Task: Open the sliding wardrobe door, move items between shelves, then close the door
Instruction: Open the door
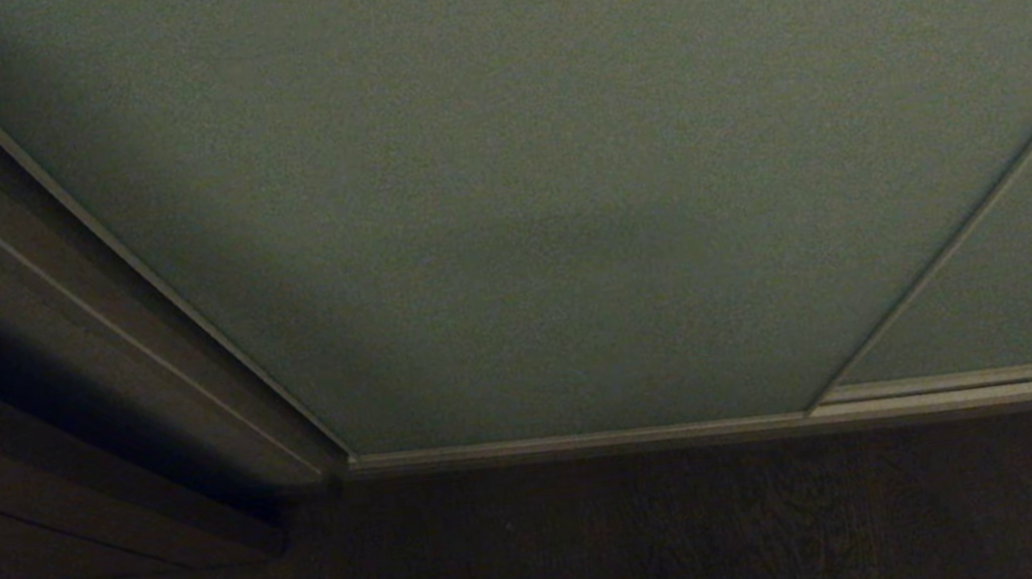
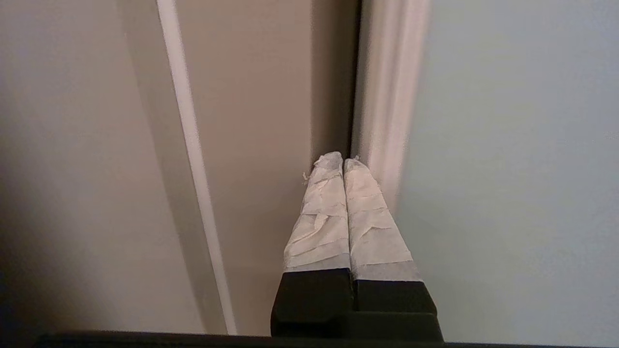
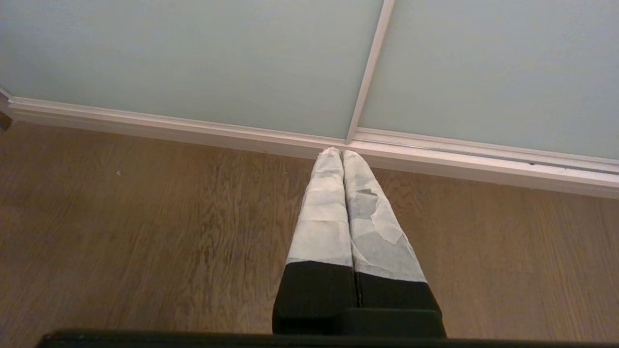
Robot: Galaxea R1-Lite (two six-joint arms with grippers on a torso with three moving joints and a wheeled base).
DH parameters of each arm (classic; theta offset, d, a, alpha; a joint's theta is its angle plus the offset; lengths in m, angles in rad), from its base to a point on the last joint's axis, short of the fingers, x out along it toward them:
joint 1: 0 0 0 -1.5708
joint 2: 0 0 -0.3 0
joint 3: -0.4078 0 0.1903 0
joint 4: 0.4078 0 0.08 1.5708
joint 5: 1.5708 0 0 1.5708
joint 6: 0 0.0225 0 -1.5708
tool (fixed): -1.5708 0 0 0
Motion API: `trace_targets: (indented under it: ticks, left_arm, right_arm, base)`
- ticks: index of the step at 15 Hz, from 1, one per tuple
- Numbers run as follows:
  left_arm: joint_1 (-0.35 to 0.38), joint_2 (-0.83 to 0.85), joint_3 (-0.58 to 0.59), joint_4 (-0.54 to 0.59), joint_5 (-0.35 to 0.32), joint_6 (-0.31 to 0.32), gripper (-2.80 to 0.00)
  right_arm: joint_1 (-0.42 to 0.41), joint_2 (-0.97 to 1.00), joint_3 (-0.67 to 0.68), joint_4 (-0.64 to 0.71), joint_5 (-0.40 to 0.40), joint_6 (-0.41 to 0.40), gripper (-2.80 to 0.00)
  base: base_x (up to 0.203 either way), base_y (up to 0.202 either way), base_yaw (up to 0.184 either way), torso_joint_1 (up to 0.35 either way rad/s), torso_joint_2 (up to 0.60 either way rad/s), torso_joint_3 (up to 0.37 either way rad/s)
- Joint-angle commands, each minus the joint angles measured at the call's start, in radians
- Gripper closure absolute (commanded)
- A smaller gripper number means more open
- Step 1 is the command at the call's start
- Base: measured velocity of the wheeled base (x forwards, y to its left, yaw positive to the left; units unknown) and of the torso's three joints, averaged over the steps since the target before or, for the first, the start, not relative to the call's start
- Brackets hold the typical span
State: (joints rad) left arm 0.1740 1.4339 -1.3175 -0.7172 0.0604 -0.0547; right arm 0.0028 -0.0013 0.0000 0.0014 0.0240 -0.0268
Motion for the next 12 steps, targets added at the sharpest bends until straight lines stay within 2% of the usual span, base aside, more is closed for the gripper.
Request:
trace_targets:
  ticks: [1, 5, 8, 12]
  left_arm:
    - [-0.001, 0.025, -0.017, -0.002, 0.002, -0.002, 0.00]
    - [-0.002, 0.045, -0.040, -0.001, -0.004, 0.003, 0.00]
    - [-0.034, 0.043, -0.046, 0.013, -0.023, 0.001, 0.00]
    - [-0.076, 0.031, -0.073, 0.167, -0.026, -0.002, 0.00]
  right_arm:
    - [0.000, 0.000, 0.000, 0.000, 0.001, -0.001, 0.00]
    - [0.000, 0.000, 0.000, 0.000, 0.001, -0.001, 0.00]
    - [0.000, 0.000, 0.000, 0.000, 0.001, -0.001, 0.00]
    - [0.000, 0.000, 0.000, 0.000, 0.001, -0.001, 0.00]
  base:
    - [0.000, 0.000, 0.000, 0.000, 0.00, 0.000]
    - [0.000, 0.000, 0.000, 0.000, 0.00, 0.000]
    - [0.000, 0.000, 0.000, 0.000, 0.00, 0.000]
    - [0.000, 0.000, 0.000, 0.000, 0.00, 0.000]
